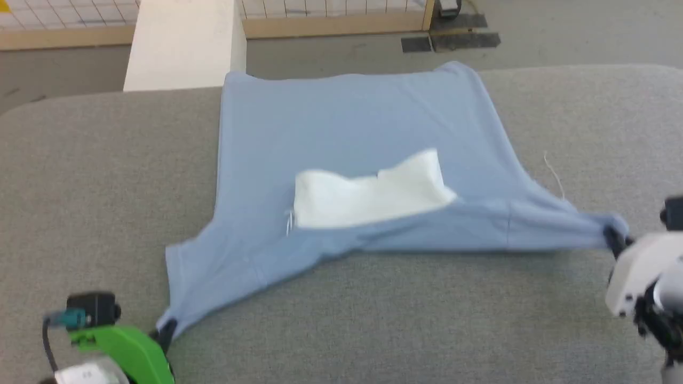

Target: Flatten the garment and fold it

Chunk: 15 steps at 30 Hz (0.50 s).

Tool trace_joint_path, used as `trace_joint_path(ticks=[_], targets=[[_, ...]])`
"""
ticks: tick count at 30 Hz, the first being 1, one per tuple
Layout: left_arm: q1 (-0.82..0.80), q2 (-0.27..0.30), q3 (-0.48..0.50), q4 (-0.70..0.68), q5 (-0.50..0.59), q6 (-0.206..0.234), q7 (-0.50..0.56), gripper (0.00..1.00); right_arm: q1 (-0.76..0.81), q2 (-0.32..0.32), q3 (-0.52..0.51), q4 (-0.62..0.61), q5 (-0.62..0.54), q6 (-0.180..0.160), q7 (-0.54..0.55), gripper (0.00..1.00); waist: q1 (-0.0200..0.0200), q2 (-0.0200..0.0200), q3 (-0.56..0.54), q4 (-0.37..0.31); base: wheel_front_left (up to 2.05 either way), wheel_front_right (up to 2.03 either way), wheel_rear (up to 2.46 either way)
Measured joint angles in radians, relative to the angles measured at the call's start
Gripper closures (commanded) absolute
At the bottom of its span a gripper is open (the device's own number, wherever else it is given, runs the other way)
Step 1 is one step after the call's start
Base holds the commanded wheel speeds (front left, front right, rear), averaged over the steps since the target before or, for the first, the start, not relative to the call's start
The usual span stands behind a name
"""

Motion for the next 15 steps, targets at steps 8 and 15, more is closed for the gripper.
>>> trace_joint_path(ticks=[8, 15], targets=[[0.212, -0.032, 0.027, -0.122, -0.007, 0.115, 0.049, 1.0, 0.235, 0.133, -0.151, -0.172, -0.027, 0.0, 0.179, 1.0, -0.0001, 0.0, -0.042, 0.005, 0.0, 0.0, 0.0], [0.281, -0.045, 0.016, -0.135, -0.007, 0.146, 0.074, 1.0, 0.341, 0.181, -0.264, -0.173, -0.051, 0.0, 0.28, 1.0, 0.0, 0.0, -0.051, 0.022, 0.0, 0.0, 0.0]])
